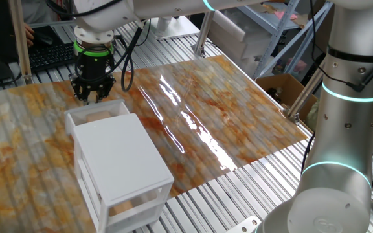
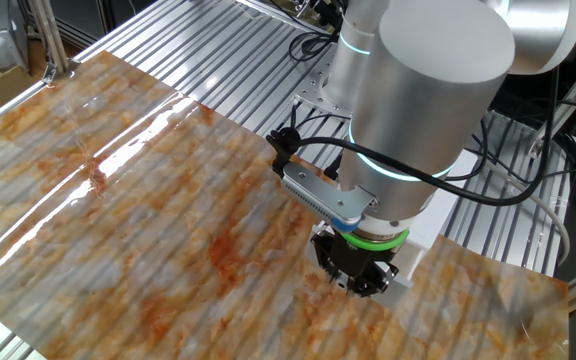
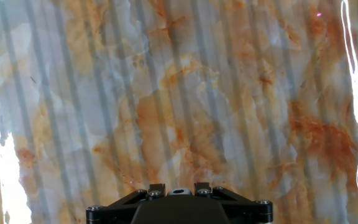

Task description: Take something out of a drawer

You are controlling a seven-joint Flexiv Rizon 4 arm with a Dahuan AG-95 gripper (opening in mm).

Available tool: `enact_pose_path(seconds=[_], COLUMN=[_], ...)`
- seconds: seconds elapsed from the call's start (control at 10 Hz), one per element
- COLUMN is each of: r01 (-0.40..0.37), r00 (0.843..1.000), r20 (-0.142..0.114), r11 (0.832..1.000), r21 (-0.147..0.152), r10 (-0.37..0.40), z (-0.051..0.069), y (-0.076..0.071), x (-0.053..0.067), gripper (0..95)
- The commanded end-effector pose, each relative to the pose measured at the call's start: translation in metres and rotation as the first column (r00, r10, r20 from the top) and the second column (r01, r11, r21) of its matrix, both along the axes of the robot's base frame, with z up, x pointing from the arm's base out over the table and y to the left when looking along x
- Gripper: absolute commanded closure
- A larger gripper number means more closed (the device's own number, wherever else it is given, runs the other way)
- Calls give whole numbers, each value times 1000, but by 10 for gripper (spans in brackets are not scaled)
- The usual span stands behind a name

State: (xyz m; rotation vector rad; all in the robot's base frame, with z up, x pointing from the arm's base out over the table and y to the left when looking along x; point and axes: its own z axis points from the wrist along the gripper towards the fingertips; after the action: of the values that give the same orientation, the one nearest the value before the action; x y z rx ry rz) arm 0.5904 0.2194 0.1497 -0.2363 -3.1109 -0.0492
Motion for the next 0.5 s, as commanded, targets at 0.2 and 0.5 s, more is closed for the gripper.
enact_pose_path(seconds=[0.2, 0.5], r01=[13, 13], r00=[1000, 1000], r20=[-1, -1], r11=[1000, 1000], r21=[1, -2], r10=[-13, -13], z=[0, -2], y=[0, 1], x=[0, 1], gripper=[950, 950])
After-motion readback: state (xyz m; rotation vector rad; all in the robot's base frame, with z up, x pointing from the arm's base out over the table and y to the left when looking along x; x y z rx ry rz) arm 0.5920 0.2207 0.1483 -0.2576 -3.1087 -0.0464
